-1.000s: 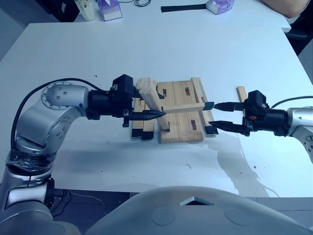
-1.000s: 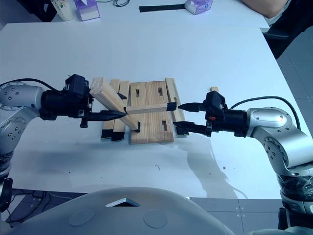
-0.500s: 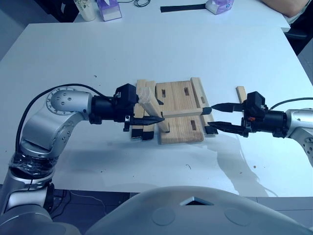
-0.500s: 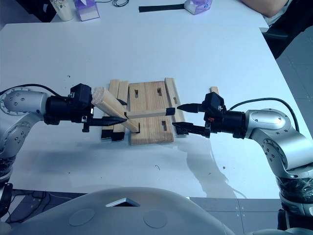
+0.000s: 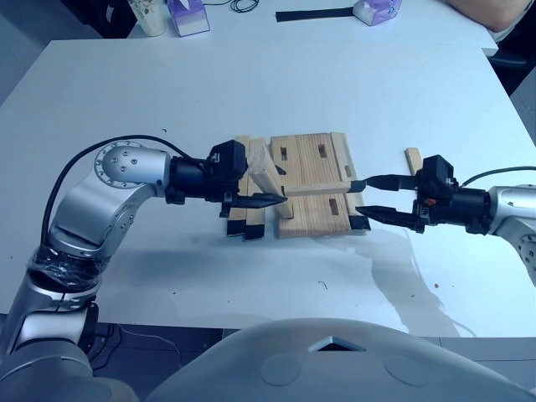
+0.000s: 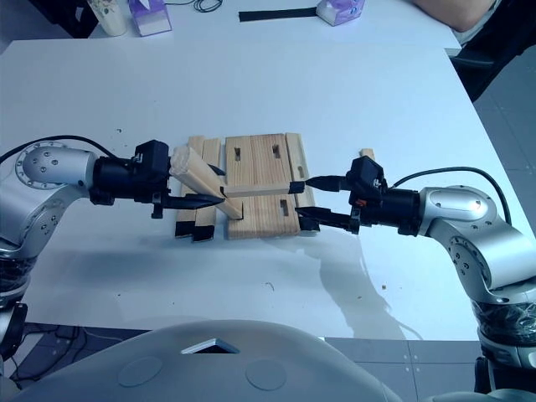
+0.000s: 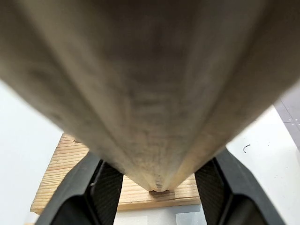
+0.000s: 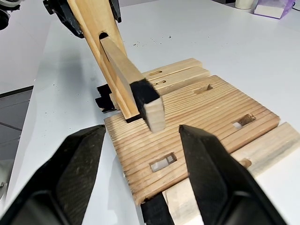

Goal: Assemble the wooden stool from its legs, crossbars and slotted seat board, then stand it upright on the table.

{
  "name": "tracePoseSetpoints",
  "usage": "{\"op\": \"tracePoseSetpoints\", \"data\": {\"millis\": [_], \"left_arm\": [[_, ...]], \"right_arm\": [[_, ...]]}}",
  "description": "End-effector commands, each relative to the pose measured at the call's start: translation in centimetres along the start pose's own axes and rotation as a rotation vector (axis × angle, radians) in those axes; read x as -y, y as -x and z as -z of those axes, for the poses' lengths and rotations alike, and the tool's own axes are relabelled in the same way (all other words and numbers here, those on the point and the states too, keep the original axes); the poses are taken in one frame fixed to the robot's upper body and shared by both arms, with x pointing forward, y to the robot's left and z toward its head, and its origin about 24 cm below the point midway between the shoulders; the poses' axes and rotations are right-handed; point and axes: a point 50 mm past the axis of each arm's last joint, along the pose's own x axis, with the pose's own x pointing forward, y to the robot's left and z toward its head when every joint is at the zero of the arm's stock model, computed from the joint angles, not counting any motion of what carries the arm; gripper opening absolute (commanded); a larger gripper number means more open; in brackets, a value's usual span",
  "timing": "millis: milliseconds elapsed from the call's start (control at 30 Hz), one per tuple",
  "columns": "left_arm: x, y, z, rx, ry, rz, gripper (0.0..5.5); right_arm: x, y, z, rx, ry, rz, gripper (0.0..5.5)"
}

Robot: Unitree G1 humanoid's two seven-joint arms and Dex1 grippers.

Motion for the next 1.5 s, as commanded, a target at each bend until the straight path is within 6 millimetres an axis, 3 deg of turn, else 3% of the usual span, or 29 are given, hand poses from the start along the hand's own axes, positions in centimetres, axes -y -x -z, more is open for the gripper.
{"op": "tracePoseSetpoints", "data": {"millis": [33,267,467,633,700,833,967,1033,1233,1333,1500], "left_arm": [[1.3,0.6,2.8,-0.154,0.108,0.028,2.05],[1.2,1.9,1.5,-0.119,0.164,0.097,2.05],[-0.1,1.9,3.0,-0.141,0.199,-0.003,2.05],[-0.3,1.7,4.0,-0.169,0.141,-0.058,3.08],[-0.2,2.6,3.7,-0.166,0.136,-0.064,3.37],[0.0,5.7,3.0,-0.178,0.166,-0.139,3.40],[2.7,7.7,3.5,-0.243,0.350,-0.288,3.40],[4.0,7.1,3.9,-0.228,0.475,-0.405,3.40],[4.5,4.9,6.6,-0.149,0.728,-0.860,3.40],[4.7,3.7,7.4,-0.143,0.785,-0.919,3.40],[4.1,1.7,6.9,-0.097,0.766,-0.862,3.40]], "right_arm": [[0.8,0.8,-1.1,0.043,-0.009,0.035,2.90],[1.4,1.7,-2.2,0.085,-0.024,0.074,2.90],[1.5,1.5,-2.0,0.076,-0.026,0.071,2.90],[1.4,1.6,-1.9,0.070,-0.029,0.073,2.90],[1.4,1.6,-1.8,0.068,-0.031,0.075,2.90],[1.0,1.9,-1.5,0.066,-0.037,0.092,2.90],[0.2,3.1,-0.6,0.058,-0.057,0.162,2.90],[0.1,4.0,-0.5,0.053,-0.058,0.211,2.90],[0.8,5.5,-0.9,0.047,-0.039,0.282,2.90],[1.2,5.0,-1.1,0.042,-0.021,0.262,2.90],[1.7,4.1,-1.2,0.031,-0.003,0.241,2.90]]}}
